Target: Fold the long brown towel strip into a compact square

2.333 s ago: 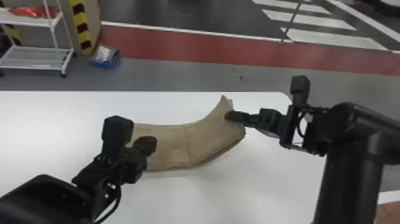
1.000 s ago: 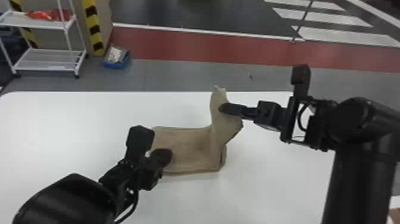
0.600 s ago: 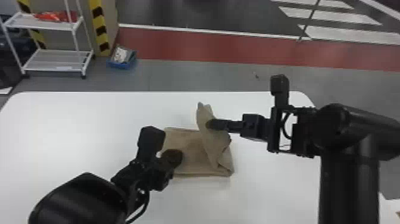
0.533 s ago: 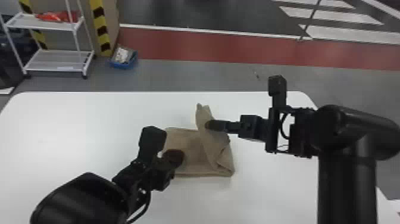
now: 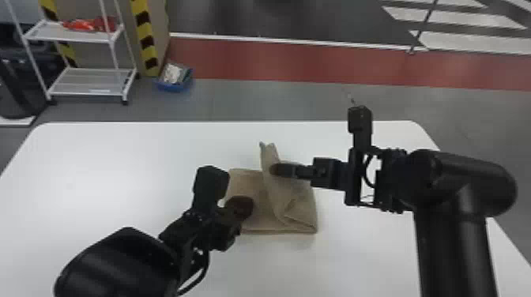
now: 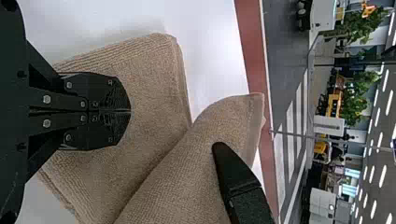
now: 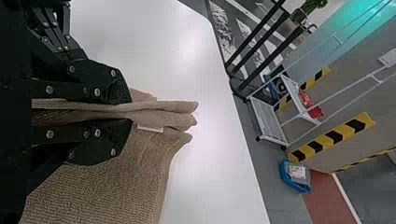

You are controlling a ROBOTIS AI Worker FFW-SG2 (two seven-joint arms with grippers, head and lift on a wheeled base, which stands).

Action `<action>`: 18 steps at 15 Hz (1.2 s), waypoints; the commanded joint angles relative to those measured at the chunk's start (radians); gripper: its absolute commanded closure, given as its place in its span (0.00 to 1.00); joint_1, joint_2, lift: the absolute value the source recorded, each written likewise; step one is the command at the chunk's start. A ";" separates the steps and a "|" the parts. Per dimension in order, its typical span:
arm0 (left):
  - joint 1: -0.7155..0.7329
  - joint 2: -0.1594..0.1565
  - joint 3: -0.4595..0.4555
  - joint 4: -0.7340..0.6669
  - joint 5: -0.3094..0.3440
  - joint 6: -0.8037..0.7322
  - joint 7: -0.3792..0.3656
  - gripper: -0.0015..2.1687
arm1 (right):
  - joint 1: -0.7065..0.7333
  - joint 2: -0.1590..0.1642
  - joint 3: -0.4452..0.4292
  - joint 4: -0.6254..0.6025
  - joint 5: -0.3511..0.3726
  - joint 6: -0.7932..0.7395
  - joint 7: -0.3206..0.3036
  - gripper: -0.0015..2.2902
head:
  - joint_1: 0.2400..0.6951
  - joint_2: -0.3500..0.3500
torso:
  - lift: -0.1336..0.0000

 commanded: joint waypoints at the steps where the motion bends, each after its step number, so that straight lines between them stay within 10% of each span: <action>1: 0.000 0.000 -0.001 0.000 0.001 0.002 -0.002 0.97 | 0.009 0.001 0.026 0.004 -0.004 -0.009 0.000 0.42 | 1.00 0.33 | 0.07; 5: 0.000 0.000 -0.001 0.000 0.005 -0.007 -0.002 0.97 | 0.012 0.001 0.046 0.033 0.000 -0.037 -0.012 0.41 | 1.00 0.35 | 0.07; 9: 0.005 0.003 0.001 -0.003 0.009 -0.011 -0.002 0.97 | 0.015 0.001 0.056 0.101 -0.009 -0.172 0.035 0.09 | 1.00 0.37 | 0.07; 18: 0.121 0.042 0.088 -0.242 0.011 0.023 -0.027 0.97 | 0.075 0.001 -0.046 0.075 -0.086 -0.239 0.173 0.07 | 1.00 0.39 | 0.07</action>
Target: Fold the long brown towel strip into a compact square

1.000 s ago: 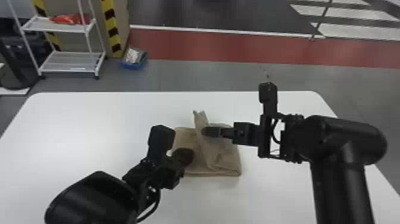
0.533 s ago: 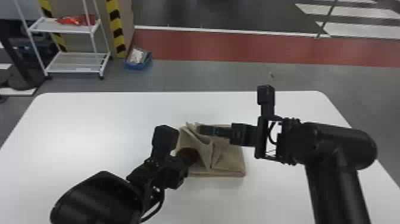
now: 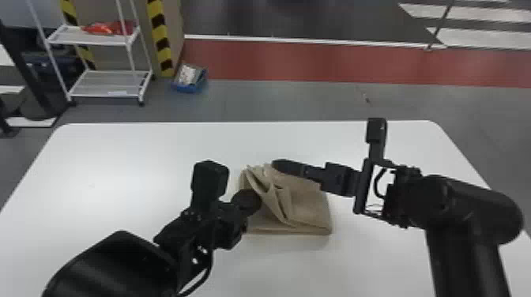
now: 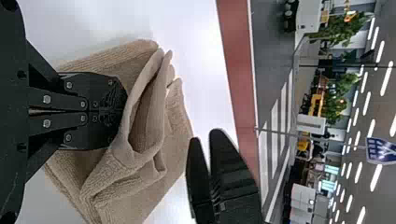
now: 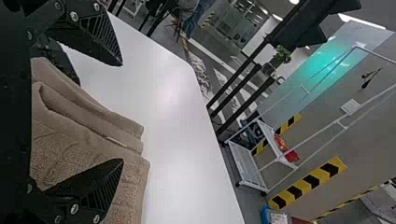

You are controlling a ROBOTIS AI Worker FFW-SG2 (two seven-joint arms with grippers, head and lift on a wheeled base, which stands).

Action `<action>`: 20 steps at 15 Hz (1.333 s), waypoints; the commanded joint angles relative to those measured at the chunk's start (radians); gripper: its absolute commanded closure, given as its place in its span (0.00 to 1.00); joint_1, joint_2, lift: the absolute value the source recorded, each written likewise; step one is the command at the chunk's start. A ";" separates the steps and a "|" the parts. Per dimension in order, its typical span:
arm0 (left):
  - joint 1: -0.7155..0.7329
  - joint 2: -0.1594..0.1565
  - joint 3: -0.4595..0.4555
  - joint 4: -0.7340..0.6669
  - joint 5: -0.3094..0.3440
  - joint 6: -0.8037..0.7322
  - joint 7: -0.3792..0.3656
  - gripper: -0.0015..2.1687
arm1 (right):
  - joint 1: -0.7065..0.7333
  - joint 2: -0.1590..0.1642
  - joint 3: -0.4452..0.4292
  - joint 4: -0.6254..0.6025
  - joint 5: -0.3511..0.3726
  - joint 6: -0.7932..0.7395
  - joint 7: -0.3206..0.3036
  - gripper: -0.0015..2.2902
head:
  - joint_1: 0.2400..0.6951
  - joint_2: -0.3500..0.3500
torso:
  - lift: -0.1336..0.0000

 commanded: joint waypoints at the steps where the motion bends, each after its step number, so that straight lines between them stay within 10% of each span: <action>1: 0.061 0.025 0.058 -0.130 0.005 0.028 -0.018 0.97 | 0.042 0.001 -0.036 -0.068 0.001 0.000 0.015 0.07 | 1.00 0.39 | 0.07; 6: 0.134 0.046 0.191 -0.265 0.031 0.080 -0.032 0.97 | 0.123 0.001 -0.118 -0.160 -0.034 0.037 0.065 0.10 | 1.00 0.41 | 0.07; 7: 0.134 0.046 0.219 -0.263 0.029 0.059 -0.029 0.97 | 0.150 0.001 -0.130 -0.187 -0.051 0.046 0.078 0.19 | 1.00 0.41 | 0.07; 10: 0.117 0.040 0.286 -0.211 0.040 -0.033 -0.034 0.97 | 0.231 0.001 -0.144 -0.298 -0.048 0.098 0.112 0.92 | 1.00 0.47 | 0.07; 20: 0.067 0.032 0.328 -0.091 0.071 -0.061 -0.067 0.97 | 0.499 0.001 -0.148 -0.491 0.125 0.049 0.117 0.95 | 1.00 0.52 | 0.07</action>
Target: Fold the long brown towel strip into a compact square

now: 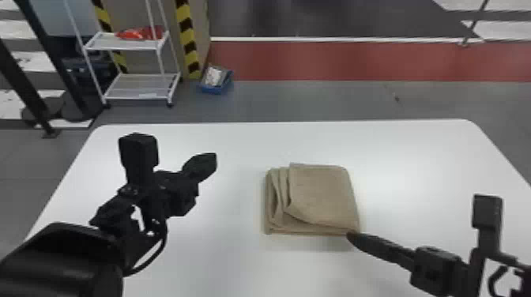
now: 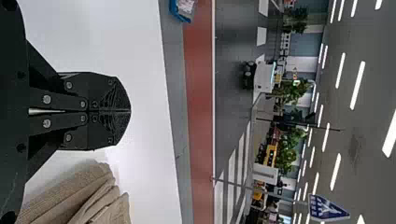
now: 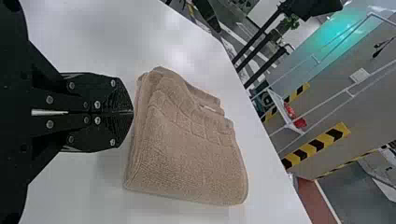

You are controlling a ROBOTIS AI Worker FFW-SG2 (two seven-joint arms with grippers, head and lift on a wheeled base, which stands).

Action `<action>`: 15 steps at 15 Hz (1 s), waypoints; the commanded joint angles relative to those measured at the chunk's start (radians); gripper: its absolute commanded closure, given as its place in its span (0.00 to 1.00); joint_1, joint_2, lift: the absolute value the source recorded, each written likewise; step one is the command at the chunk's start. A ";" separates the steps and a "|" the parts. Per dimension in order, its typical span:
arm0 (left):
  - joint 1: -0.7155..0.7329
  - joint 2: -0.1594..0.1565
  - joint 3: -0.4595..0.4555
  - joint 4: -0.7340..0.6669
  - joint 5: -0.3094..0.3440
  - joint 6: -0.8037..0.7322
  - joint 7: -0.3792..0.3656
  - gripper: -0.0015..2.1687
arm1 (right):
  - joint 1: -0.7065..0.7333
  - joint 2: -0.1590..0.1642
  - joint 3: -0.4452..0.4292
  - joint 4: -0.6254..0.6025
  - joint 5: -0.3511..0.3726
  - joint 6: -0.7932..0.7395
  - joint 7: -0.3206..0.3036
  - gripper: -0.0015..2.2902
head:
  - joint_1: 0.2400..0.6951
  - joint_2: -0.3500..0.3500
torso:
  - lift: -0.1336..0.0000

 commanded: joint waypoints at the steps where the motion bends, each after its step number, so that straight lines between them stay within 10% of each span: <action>1: -0.011 -0.003 0.001 0.017 0.000 0.000 -0.011 0.97 | 0.017 0.001 -0.004 0.018 0.025 -0.025 0.005 0.95 | 1.00 0.51 | 0.07; 15: 0.000 -0.003 0.006 0.021 0.006 -0.003 -0.046 0.97 | -0.219 0.001 0.060 0.286 0.157 -0.086 -0.108 0.94 | 1.00 0.46 | 0.07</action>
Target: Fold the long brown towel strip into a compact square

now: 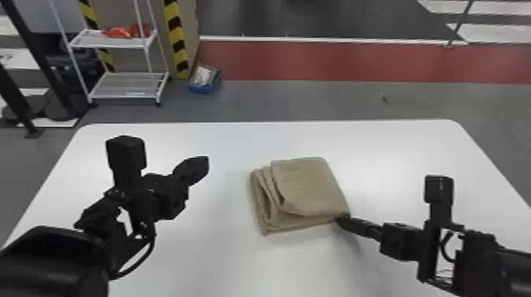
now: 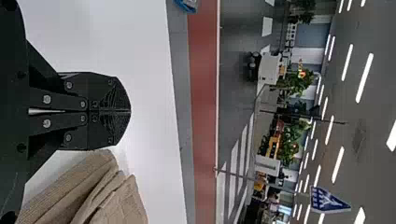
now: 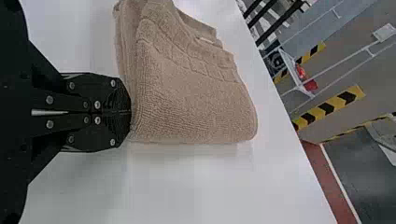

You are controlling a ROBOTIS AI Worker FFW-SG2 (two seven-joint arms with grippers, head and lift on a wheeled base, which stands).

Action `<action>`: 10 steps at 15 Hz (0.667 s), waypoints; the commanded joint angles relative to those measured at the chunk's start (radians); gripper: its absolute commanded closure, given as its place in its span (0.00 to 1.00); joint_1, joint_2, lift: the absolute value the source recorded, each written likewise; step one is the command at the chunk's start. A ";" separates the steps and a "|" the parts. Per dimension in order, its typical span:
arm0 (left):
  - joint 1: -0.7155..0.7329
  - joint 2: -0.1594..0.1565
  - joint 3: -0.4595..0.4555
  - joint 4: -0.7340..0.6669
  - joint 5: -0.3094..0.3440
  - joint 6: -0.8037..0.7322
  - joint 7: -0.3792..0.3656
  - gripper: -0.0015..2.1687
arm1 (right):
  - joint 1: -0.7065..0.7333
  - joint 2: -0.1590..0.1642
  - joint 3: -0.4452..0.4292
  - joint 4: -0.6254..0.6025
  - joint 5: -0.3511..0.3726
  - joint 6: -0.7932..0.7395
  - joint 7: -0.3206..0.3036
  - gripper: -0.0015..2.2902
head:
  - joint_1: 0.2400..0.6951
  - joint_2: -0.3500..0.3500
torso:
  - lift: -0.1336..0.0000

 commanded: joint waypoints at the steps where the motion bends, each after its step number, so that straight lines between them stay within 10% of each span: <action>1: 0.004 0.000 0.000 -0.004 -0.001 0.000 -0.001 0.97 | -0.067 0.001 0.002 0.042 0.007 0.003 -0.016 0.94 | 1.00 0.46 | 0.07; 5: 0.005 0.000 -0.003 -0.005 -0.001 0.003 -0.003 0.97 | -0.226 0.001 -0.009 0.151 0.053 -0.007 -0.042 0.94 | 1.00 0.45 | 0.07; 10: -0.002 0.002 -0.002 0.038 -0.006 -0.046 -0.021 0.97 | -0.080 0.001 -0.125 0.097 -0.050 -0.099 0.078 0.94 | 1.00 0.42 | 0.07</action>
